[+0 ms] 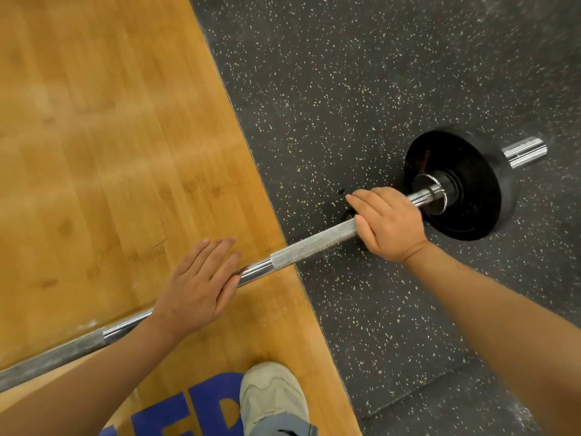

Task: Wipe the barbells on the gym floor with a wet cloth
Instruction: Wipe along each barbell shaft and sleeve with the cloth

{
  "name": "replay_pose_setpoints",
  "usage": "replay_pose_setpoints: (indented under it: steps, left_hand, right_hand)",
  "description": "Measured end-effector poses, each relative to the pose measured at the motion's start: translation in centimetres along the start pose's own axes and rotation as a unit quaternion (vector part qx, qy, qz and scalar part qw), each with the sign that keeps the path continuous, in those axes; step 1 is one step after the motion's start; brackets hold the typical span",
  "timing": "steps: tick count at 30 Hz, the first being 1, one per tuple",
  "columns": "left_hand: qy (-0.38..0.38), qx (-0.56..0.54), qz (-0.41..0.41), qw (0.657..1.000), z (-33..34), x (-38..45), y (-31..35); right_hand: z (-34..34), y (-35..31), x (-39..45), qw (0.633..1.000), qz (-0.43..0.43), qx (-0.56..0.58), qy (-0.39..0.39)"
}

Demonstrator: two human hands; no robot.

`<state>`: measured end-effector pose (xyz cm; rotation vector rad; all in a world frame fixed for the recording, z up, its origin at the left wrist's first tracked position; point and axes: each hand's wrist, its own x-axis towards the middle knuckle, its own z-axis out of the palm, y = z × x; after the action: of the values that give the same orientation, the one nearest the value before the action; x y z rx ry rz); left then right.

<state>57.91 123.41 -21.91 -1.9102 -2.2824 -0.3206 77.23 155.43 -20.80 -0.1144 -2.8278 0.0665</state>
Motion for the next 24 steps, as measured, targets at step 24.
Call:
replay_pose_setpoints:
  steps: [24]
  left_hand:
    - [-0.011,-0.023,-0.007,1.0,-0.1,0.1,0.1]
  right_hand:
    - [-1.8,2.9,-1.2,0.994,0.02,-0.098,-0.035]
